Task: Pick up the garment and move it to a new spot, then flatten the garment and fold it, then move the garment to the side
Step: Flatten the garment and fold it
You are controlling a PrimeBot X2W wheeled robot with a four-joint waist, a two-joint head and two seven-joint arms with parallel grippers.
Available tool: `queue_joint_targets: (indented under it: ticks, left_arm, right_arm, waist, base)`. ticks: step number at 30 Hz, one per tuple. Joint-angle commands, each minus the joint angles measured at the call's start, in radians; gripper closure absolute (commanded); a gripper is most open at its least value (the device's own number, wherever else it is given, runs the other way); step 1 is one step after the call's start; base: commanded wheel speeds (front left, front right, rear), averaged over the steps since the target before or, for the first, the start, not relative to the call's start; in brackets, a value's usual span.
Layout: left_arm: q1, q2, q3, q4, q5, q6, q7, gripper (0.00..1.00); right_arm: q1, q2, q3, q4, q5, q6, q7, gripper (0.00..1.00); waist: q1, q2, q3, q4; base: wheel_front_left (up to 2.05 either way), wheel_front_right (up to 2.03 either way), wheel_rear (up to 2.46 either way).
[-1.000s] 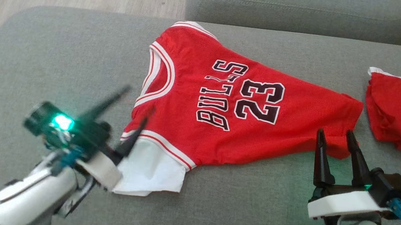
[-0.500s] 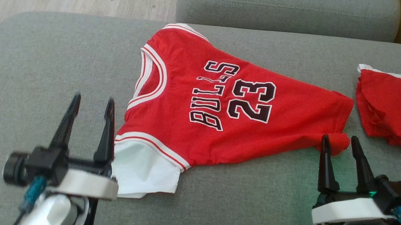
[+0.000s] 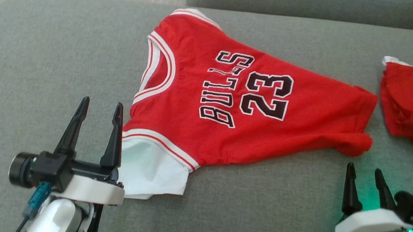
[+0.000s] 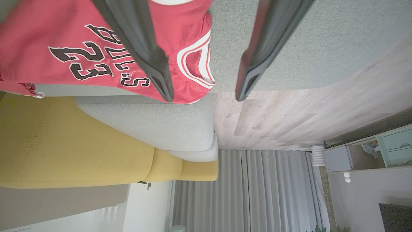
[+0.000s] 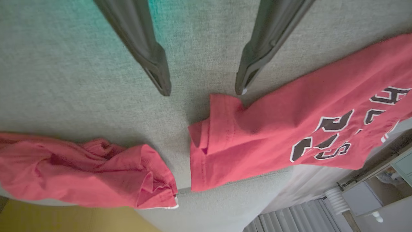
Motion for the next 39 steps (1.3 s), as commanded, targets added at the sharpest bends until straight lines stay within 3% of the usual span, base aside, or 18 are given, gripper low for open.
queue_joint_targets:
  ticks: [1, 7, 16, 17, 18, 19, 28, 38, 39]
  left_arm:
    - [-0.053, 0.006, 0.050, -0.021, 0.012, -0.008, -0.005, 0.00]
    - [-0.062, -0.028, 0.084, 0.003, 0.051, -0.055, -0.005, 0.00]
    - [-0.069, -0.066, 0.133, 0.026, 0.090, -0.101, -0.005, 0.00]
    - [-0.067, -0.068, 0.136, 0.033, 0.094, -0.106, -0.005, 0.00]
    - [-0.065, -0.069, 0.139, 0.039, 0.098, -0.109, -0.005, 0.00]
    - [-0.063, -0.071, 0.143, 0.043, 0.102, -0.112, -0.005, 0.00]
    - [-0.031, -0.099, 0.181, 0.063, 0.126, -0.128, -0.005, 0.00]
    - [0.002, -0.137, 0.210, 0.071, 0.147, -0.149, -0.005, 0.00]
    - [0.003, -0.141, 0.210, 0.072, 0.150, -0.151, -0.005, 0.00]
  right_arm:
    - [-0.062, -0.004, 0.020, -0.012, 0.005, -0.001, -0.001, 0.00]
    - [-0.140, -0.004, 0.021, 0.102, 0.010, -0.001, -0.011, 0.00]
    - [-0.224, -0.004, 0.008, 0.240, -0.072, -0.001, -0.026, 0.03]
    - [-0.230, -0.004, 0.009, 0.249, -0.071, -0.001, -0.030, 0.25]
    - [-0.234, -0.004, 0.011, 0.257, -0.071, -0.001, -0.034, 0.76]
    - [-0.237, -0.004, 0.012, 0.263, -0.074, -0.001, -0.038, 1.00]
    - [-0.183, -0.004, 0.042, 0.245, -0.115, -0.001, -0.025, 1.00]
    - [-0.029, -0.004, 0.050, -0.032, -0.181, -0.001, 0.232, 1.00]
    - [-0.012, -0.004, 0.045, -0.070, -0.186, -0.001, 0.259, 0.82]
  waist:
    - [0.0000, -0.0001, 0.010, 0.006]
    - [0.0000, -0.0001, 0.031, 0.027]
    - [0.0000, -0.0001, 0.044, 0.042]
    - [0.0000, -0.0001, 0.041, 0.041]
    - [0.0000, -0.0001, 0.039, 0.038]
    - [0.0000, -0.0001, 0.036, 0.034]
    - [0.0000, -0.0001, -0.026, -0.029]
    - [0.0000, -0.0001, -0.092, -0.094]
    - [0.0000, -0.0001, -0.096, -0.095]
  base:
    - [0.00, 0.00, 0.00]
    - [0.00, 0.00, 0.00]
    - [0.00, 0.00, 0.00]
    - [0.00, 0.00, 0.00]
    - [0.00, 0.00, 0.00]
    - [0.00, 0.00, 0.00]
    - [0.00, 0.00, 0.00]
    - [0.00, 0.00, 0.00]
    - [0.00, 0.00, 0.00]
